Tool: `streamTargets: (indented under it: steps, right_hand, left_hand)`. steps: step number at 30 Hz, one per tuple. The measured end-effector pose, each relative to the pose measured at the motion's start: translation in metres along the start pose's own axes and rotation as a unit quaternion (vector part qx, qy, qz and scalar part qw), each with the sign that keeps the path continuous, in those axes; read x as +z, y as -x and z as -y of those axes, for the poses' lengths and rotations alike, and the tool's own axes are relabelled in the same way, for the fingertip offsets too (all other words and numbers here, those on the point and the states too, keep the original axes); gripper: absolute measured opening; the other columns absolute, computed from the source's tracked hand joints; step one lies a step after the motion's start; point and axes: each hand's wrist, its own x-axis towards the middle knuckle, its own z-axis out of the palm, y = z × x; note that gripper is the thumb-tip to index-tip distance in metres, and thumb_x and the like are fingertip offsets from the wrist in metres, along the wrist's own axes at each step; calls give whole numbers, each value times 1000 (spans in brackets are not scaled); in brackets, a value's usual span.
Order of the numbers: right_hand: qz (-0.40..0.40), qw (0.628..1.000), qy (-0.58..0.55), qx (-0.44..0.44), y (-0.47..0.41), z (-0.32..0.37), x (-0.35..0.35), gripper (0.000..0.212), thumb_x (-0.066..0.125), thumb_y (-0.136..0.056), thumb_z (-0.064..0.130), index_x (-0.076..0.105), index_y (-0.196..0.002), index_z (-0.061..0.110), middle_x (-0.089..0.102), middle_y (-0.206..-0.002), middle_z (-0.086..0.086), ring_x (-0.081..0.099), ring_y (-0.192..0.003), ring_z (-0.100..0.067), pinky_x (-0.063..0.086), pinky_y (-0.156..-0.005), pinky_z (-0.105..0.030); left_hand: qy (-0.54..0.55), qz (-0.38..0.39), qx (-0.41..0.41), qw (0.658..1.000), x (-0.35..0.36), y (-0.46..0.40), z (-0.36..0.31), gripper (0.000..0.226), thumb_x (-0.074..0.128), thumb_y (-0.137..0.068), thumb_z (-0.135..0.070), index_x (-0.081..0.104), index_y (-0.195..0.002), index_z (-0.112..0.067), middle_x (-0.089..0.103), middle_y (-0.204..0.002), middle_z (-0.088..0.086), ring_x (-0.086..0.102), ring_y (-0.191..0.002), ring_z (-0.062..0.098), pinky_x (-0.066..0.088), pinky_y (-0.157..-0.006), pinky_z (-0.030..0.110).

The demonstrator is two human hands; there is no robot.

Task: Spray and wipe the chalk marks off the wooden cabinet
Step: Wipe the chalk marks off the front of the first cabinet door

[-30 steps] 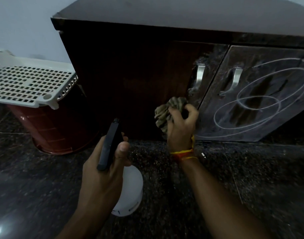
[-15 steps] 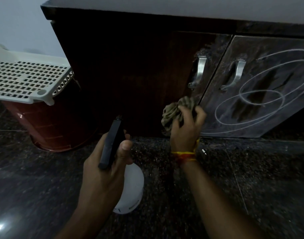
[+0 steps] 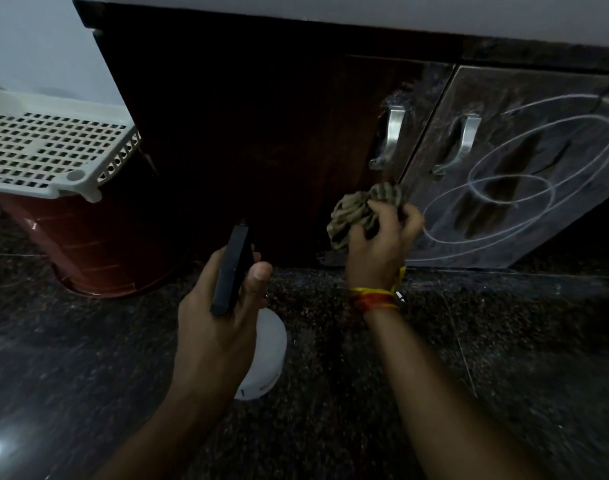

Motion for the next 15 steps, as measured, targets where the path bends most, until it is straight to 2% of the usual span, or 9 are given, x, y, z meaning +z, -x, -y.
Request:
streamTargets:
  steps: [2, 4, 7, 10, 12, 15]
  right_hand:
    - [-17, 1000, -7, -8, -5, 5, 0, 25, 62, -74, -7, 63, -98, 0, 41, -119, -25, 42, -104, -17, 35, -94, -16]
    - [-14, 1000, 9, -7, 1, -1, 4, 27, 63, -71, -9, 63, -96, -1, 42, -118, -28, 40, -104, -15, 33, -93, -16]
    - [54, 997, 31, 44, 30, -30, 19, 29, 63, -68, -12, 61, -95, -1, 40, -122, -30, 45, -108, -32, 34, -96, -30]
    - [92, 991, 47, 80, 55, -52, 30, 22, 60, -71, -14, 59, -90, -2, 41, -119, -28, 48, -102, -34, 42, -92, -42]
    - [90, 990, 45, 96, 59, -54, 33, 20, 59, -72, -15, 58, -88, -4, 41, -118, -28, 50, -100, -35, 42, -92, -39]
    - [72, 994, 22, 82, 50, -38, 32, 22, 61, -74, -11, 60, -94, -2, 39, -121, -27, 47, -103, -31, 35, -92, -25]
  left_hand:
    - [-1, -3, -1, 1000, 1, -1, 3, 42, 44, -58, -96, 47, -97, -78, 63, -95, -41, 63, -87, -12, 48, -71, 25]
    - [6, -6, -9, 1000, 1, -1, 5, 45, 44, -57, -97, 47, -98, -77, 64, -95, -40, 64, -88, -10, 47, -72, 25]
    - [3, -3, -7, 1000, 3, -2, 6, 48, 43, -56, -98, 45, -100, -80, 64, -97, -39, 66, -90, -3, 48, -73, 28]
    - [-13, 1, -2, 1000, 3, -2, 8, 44, 41, -59, -97, 44, -100, -80, 65, -96, -36, 65, -88, -2, 46, -69, 28]
    - [-20, 2, -4, 1000, 2, -1, 8, 48, 40, -61, -96, 46, -104, -75, 66, -95, -33, 66, -85, 1, 47, -67, 27]
    - [-18, -9, -9, 1000, 1, -1, 10, 61, 41, -63, -94, 50, -113, -59, 68, -95, -28, 68, -81, 7, 48, -67, 28]
